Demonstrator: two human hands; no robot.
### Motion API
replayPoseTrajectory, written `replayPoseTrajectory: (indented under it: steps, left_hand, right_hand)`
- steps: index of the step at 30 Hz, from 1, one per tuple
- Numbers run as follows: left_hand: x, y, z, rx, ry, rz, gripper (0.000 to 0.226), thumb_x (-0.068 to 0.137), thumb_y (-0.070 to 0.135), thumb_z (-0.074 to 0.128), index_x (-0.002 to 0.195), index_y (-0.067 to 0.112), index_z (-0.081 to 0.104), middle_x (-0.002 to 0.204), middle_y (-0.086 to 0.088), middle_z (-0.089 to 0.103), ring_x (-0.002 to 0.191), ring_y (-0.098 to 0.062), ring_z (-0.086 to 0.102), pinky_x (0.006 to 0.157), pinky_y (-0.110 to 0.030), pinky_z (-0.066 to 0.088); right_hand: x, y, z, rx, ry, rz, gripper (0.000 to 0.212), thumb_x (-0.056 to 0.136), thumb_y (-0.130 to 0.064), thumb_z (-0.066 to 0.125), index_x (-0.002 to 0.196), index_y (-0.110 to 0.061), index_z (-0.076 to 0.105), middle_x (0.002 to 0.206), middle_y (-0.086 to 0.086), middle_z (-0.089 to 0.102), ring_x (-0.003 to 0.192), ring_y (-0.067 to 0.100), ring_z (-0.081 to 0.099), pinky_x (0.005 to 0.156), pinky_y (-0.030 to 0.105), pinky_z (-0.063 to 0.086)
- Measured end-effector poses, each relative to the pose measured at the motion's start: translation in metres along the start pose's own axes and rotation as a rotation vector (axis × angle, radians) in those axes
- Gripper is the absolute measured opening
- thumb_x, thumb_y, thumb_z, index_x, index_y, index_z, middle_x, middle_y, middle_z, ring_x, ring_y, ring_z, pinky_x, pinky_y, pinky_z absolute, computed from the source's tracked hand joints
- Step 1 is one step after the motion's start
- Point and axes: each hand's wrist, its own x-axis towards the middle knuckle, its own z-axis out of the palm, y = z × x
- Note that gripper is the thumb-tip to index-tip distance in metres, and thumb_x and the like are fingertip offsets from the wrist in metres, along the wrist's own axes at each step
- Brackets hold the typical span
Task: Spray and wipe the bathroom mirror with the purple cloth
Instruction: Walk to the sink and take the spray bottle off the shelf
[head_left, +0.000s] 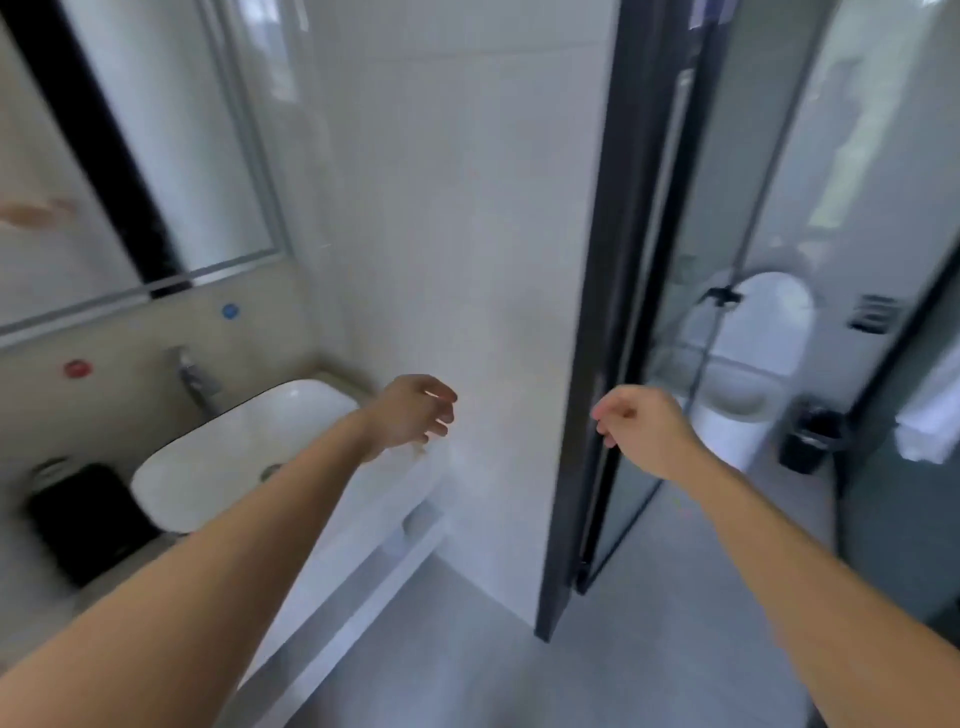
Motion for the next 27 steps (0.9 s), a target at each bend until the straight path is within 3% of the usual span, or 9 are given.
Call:
replayPoseTrajectory:
  steps: [4,8,17,20,23,25,27]
  left_hand:
    - [0.022,-0.063,-0.062,-0.055,0.126,-0.115,0.016,0.100,0.010,0.049,0.101,0.016,0.065,0.099,-0.012,0.071,0.085,-0.023,0.069,0.071,-0.031,0.051]
    - [0.042,-0.128,-0.096,-0.173,0.237,-0.240,0.016,0.101,0.013,0.054,0.111,0.013,0.066,0.106,-0.014,0.073,0.088,-0.023,0.072,0.070,-0.029,0.054]
    - [0.096,-0.253,-0.079,-0.389,0.303,-0.594,0.022,0.104,0.009,0.046,0.115,0.009,0.065,0.101,-0.010,0.072,0.088,-0.020,0.072,0.074,-0.031,0.055]
    - [0.108,-0.282,-0.056,-0.445,0.318,-0.670,0.024,0.103,0.007,0.046,0.117,0.010,0.065,0.106,-0.011,0.073,0.090,-0.022,0.072,0.077,-0.031,0.056]
    - [0.115,-0.298,-0.038,-0.522,0.409,-0.747,0.019,0.105,0.004,0.045,0.113,0.005,0.062,0.099,-0.017,0.068,0.078,-0.024,0.066,0.069,-0.031,0.051]
    - [0.116,-0.301,-0.029,-0.591,0.474,-0.819,0.017,0.106,0.001,0.044,0.108,0.002,0.061,0.089,-0.018,0.064,0.070,-0.026,0.061,0.064,-0.031,0.046]
    - [0.126,-0.307,-0.017,-0.589,0.506,-0.870,0.018,0.105,0.001,0.045,0.104,0.003,0.063,0.087,-0.017,0.065,0.071,-0.028,0.063,0.068,-0.033,0.048]
  right_hand:
    - [0.069,-0.054,0.068,-0.042,-0.180,-0.164,0.032,0.094,-0.001,0.057,0.075,-0.023,0.070,0.077,0.002,0.071,0.060,0.017,0.068,0.064,0.032,0.055]
    - [0.125,-0.077,0.138,-0.096,-0.358,-0.211,0.028,0.094,0.000,0.055,0.080,-0.018,0.070,0.079,0.003,0.071,0.063,0.019,0.068,0.056,0.019,0.048]
    - [0.188,-0.023,0.294,-0.152,-0.713,-0.059,0.022,0.094,-0.006,0.051,0.087,-0.012,0.071,0.086,0.007,0.073,0.071,0.018,0.071,0.050,0.011,0.044]
    - [0.197,0.014,0.334,-0.228,-0.865,-0.014,0.021,0.093,-0.009,0.051,0.091,-0.008,0.072,0.086,0.009,0.075,0.077,0.022,0.073,0.058,0.021,0.051]
    - [0.214,0.056,0.366,-0.283,-0.995,0.025,0.021,0.092,-0.011,0.050,0.095,-0.001,0.068,0.089,0.016,0.074,0.087,0.032,0.073,0.072,0.038,0.056]
    - [0.227,0.079,0.379,-0.328,-1.060,0.060,0.023,0.089,-0.010,0.047,0.101,0.001,0.063,0.092,0.017,0.072,0.090,0.035,0.072,0.075,0.042,0.056]
    - [0.239,0.100,0.388,-0.352,-1.105,0.101,0.023,0.091,-0.012,0.047,0.111,-0.008,0.059,0.098,0.011,0.069,0.094,0.031,0.071,0.076,0.042,0.056]
